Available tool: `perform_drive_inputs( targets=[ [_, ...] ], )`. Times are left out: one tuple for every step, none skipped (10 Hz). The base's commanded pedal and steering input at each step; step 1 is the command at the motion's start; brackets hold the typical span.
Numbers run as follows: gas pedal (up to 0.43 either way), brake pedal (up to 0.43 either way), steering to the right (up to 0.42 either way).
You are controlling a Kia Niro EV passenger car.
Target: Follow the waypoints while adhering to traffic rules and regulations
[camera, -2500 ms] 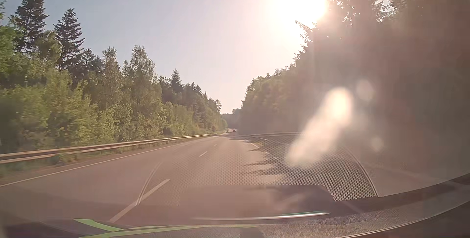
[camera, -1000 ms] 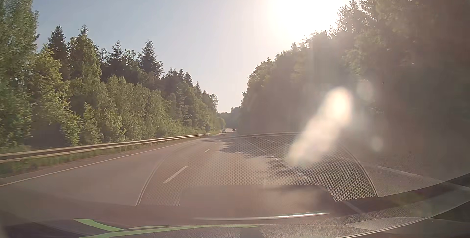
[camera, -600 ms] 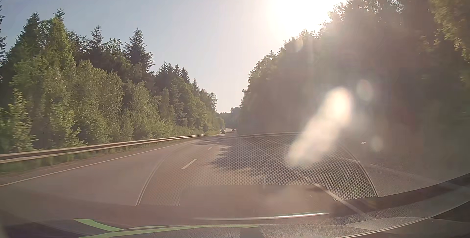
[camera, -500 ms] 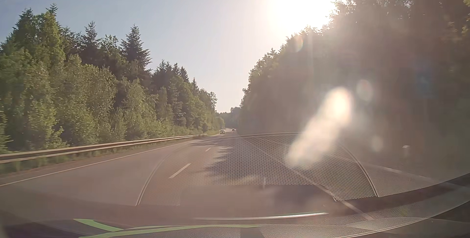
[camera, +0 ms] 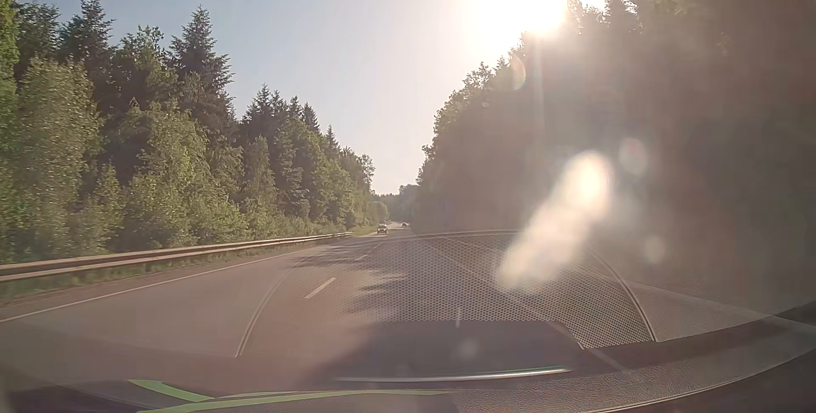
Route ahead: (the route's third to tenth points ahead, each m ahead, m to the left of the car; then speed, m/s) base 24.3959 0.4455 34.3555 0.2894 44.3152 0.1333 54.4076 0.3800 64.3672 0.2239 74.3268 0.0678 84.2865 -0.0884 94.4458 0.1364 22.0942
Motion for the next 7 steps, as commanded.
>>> perform_drive_inputs(
  targets=[
    [0.118,0.0,0.002],
    [0.118,0.0,0.002],
    [0.118,0.0,0.002],
    [0.098,0.0,0.002],
    [0.0,0.0,0.002],
    [0.0,0.0,0.002],
    [0.0,0.0,0.002]
  ],
)
